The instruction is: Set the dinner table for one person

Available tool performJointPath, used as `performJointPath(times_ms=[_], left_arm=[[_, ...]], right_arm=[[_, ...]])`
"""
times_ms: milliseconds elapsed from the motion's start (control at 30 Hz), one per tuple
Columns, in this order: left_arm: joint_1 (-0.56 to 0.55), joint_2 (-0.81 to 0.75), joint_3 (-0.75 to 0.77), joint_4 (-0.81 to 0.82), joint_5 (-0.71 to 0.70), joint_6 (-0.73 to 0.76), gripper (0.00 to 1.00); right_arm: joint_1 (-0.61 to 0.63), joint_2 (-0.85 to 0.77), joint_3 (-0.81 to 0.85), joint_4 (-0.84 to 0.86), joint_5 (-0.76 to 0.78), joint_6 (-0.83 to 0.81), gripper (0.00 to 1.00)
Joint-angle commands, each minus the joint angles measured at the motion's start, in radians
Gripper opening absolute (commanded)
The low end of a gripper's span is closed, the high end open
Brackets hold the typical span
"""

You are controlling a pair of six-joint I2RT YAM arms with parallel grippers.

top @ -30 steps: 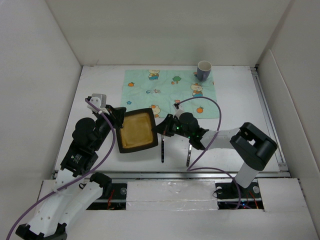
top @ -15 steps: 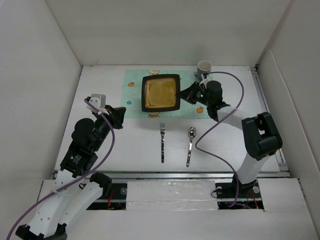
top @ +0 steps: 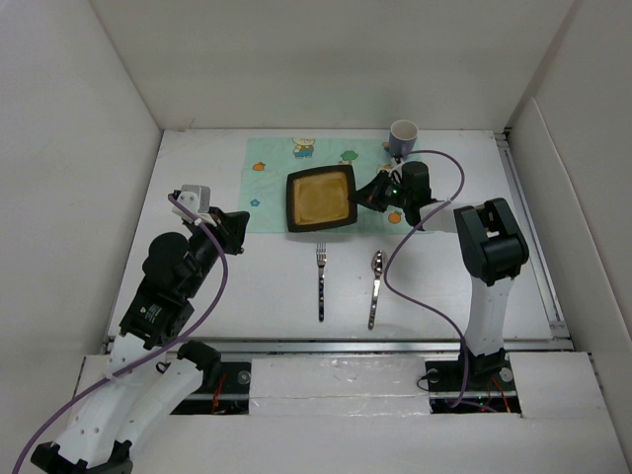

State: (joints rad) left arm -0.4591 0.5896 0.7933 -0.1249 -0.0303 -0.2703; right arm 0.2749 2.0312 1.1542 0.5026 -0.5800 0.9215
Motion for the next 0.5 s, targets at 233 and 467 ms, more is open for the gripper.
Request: performJointPath(times_ms=[233, 467], left_arm=[[-0.006, 0.016, 0.007, 0.031, 0.009, 0.003, 0.00], [-0.006, 0.016, 0.006, 0.034, 0.010, 0.005, 0.00]], right_arm=[[-0.043, 0.030, 0.104, 0.327, -0.101, 0.174, 0.00], [-0.043, 0.124, 0.232, 0.254, -0.095, 0.163, 0.00]])
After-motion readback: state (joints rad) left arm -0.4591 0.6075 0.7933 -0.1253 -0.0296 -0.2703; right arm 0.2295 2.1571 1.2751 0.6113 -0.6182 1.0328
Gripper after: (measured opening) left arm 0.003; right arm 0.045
